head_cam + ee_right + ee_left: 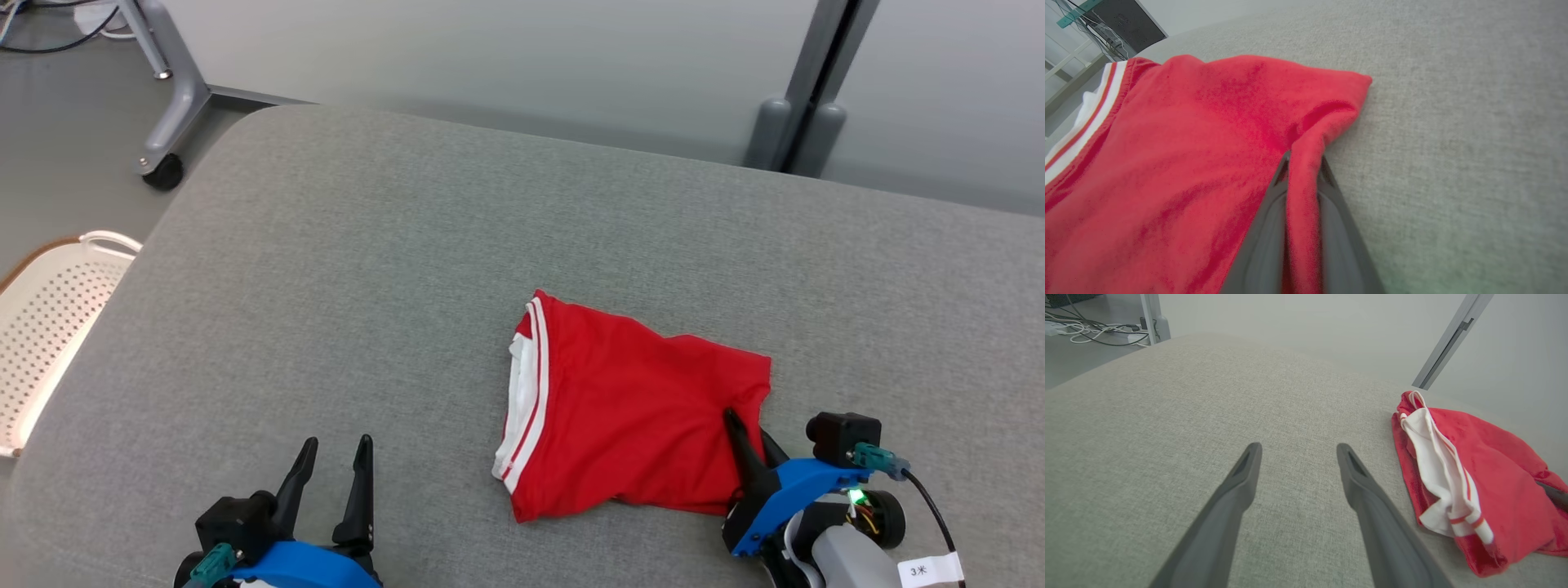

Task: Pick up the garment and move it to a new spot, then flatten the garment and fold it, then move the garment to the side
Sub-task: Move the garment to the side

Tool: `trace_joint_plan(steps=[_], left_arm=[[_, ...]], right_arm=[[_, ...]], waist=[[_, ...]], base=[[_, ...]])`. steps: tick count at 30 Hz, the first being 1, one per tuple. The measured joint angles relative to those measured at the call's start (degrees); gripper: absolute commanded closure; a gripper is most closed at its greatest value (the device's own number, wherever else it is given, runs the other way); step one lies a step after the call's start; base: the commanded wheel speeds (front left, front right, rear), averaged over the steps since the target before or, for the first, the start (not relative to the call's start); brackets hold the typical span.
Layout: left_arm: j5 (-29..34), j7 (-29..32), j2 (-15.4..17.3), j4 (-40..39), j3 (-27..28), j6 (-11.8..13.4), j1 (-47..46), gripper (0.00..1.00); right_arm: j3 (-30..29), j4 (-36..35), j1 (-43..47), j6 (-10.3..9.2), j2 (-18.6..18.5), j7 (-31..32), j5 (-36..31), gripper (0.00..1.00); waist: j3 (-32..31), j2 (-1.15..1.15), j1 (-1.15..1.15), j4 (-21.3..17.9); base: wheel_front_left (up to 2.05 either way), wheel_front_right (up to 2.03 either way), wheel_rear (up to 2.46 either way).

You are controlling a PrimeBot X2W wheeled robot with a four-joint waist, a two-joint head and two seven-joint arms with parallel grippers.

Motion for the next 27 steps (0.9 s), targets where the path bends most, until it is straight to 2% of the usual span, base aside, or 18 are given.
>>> trace_joint_plan(steps=[3, 7, 22, 27], left_arm=[[0.0, 0.0, -0.1, -0.7, 0.1, 0.0, 0.3, 0.0], [0.6, 0.0, -0.2, -1.7, -0.2, 0.0, 1.0, 0.0], [2.1, 0.0, -1.6, -6.4, -0.9, 0.0, 1.9, 0.0], [2.2, 0.0, -1.4, -7.9, -2.3, 0.0, 1.7, 0.0]], right_arm=[[0.0, -3.2, 0.7, 0.03, 0.4, 0.2, 0.3, 1.0], [-0.6, -8.3, 2.3, 0.0, 0.2, 0.2, 0.4, 1.0], [2.9, -20.3, 8.3, 0.0, 0.2, 0.2, 1.0, 1.0], [1.3, -22.5, 9.6, -0.01, 0.1, 0.2, -1.1, 1.0]], waist=[[0.2, 0.0, 0.0, -2.1], [0.4, 0.0, -0.01, -7.0], [2.5, 0.0, -0.02, -35.4], [2.1, 0.0, 0.0, -41.1]], base=[[0.0, 0.0, 0.0], [0.0, 0.0, 0.0], [0.0, 0.0, 0.0], [0.0, 0.0, 0.0]])
